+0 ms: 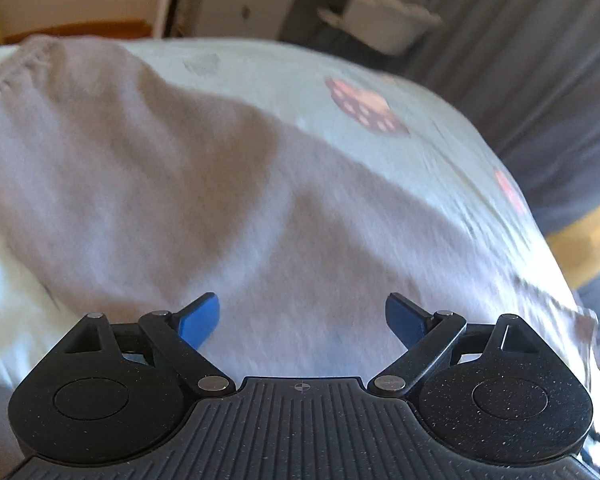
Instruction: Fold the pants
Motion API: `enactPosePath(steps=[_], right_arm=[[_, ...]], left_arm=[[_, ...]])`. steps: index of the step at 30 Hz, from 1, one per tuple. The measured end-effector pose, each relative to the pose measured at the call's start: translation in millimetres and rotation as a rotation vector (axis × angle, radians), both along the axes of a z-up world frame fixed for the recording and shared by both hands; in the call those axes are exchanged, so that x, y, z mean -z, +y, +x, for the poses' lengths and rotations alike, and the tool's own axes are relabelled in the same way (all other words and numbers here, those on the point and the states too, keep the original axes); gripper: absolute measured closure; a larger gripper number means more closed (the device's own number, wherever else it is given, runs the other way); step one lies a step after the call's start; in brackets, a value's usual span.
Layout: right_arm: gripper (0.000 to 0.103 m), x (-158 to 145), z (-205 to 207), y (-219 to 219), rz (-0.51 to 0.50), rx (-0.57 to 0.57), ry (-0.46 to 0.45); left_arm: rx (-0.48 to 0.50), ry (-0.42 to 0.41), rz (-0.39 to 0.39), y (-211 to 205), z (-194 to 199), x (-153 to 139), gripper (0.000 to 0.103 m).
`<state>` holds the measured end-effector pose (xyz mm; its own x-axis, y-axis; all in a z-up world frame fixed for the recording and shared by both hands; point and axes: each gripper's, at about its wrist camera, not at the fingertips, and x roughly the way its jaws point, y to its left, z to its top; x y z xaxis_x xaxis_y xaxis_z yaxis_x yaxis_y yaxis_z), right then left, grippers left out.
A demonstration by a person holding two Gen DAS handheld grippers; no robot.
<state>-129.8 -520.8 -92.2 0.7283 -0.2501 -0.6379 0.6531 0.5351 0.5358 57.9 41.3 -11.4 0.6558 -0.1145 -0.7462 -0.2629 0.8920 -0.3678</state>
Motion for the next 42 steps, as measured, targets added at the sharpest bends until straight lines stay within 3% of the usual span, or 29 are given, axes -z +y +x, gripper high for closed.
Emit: enactPosePath(steps=[5,7,10,16,21,27,29,33,36,42], right_arm=[[0.054,10,-10,8,0.073,0.022,-0.026],[0.053,10,-12,14,0.075,0.027,-0.033],[0.047,10,-8,23,0.073,0.024,-0.032],[0.045,1,9,43,0.062,-0.004,-0.012],[0.044,-7,13,50,0.05,-0.005,-0.004],[0.044,-2,2,42,0.066,0.033,-0.002],[0.044,-1,-6,34,0.082,0.054,-0.026],[0.044,7,-22,18,0.153,0.087,-0.105],[0.049,15,-22,9,0.179,0.074,-0.132],[0.049,20,-14,-14,0.188,0.107,-0.154]], left_arm=[[-0.17,-0.023,-0.061,57,8,-4,0.009],[-0.206,-0.028,-0.086,80,14,-5,0.009],[-0.195,-0.019,-0.054,95,30,-5,0.009],[-0.079,0.064,0.112,79,78,22,0.009],[-0.065,0.02,0.396,57,106,41,0.004],[-0.173,0.022,0.438,71,116,39,0.0],[-0.157,0.032,0.415,65,109,30,0.001],[-0.035,-0.003,0.248,37,70,22,0.001],[0.028,-0.017,0.17,8,40,23,0.001],[0.152,0.006,0.152,-34,22,27,0.001]])
